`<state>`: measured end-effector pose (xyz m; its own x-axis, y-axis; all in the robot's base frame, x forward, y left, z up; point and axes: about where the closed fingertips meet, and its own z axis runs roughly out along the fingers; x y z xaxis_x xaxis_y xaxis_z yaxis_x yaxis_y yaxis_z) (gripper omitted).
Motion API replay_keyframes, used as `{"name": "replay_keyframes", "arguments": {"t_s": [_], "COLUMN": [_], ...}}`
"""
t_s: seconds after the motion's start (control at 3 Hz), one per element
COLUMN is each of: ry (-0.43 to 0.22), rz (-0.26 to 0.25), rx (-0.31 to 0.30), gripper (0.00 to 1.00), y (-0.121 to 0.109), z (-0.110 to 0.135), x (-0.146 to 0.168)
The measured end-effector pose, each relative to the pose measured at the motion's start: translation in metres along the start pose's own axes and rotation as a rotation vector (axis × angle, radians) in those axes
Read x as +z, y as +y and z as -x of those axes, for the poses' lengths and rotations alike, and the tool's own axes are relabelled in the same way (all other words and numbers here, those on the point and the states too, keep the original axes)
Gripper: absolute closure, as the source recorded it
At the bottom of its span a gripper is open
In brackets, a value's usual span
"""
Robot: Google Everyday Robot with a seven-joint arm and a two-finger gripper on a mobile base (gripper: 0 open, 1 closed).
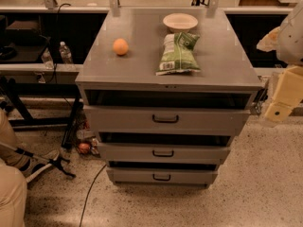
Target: Open middle drawer
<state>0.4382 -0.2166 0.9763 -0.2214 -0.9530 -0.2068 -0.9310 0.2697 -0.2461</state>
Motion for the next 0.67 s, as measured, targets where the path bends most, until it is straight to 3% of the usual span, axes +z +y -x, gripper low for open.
{"name": "replay_keyframes", "arguments": {"t_s": [0.67], "ry": [0.030], "rz": [-0.002], "rx": [0.022], "gripper": [0.00], "y": [0.002], "z": [-0.009], "x": [0.014]}}
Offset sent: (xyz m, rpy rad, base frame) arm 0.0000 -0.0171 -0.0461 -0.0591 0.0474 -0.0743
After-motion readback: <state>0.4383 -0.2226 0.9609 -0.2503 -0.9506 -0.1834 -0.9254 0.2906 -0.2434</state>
